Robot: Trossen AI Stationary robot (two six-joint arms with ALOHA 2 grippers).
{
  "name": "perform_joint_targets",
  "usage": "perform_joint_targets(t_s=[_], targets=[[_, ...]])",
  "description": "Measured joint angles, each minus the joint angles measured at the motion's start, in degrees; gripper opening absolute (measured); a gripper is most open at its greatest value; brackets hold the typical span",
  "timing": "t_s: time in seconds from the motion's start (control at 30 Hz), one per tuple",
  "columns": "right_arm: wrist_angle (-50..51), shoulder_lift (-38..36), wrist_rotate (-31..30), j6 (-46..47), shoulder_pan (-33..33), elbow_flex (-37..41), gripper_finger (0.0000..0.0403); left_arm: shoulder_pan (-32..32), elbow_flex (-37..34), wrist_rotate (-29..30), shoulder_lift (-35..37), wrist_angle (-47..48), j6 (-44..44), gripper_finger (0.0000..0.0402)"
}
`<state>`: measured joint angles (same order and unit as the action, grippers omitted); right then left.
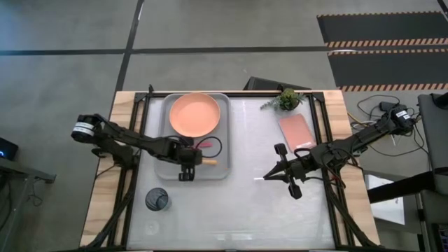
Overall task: Pick and place plate/cup/fork/spoon on tray
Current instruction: Put the yellow spoon on the gray serving tray to the left of the pink fork
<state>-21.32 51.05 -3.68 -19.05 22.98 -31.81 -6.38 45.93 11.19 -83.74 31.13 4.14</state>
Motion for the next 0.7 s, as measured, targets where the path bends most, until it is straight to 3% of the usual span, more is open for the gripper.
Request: perform_joint_targets(t_s=[0.4,0.7], targets=[[0.04,0.00,-0.03,-0.02,0.00,0.00,0.0009,1.12,-4.37,0.01,-0.05,-1.15,2.96,0.0021],[0.04,0.00,-0.04,-0.02,0.00,0.00,0.0009,1.12,-5.42,0.03,-0.10,-1.13,1.87,0.0063]])
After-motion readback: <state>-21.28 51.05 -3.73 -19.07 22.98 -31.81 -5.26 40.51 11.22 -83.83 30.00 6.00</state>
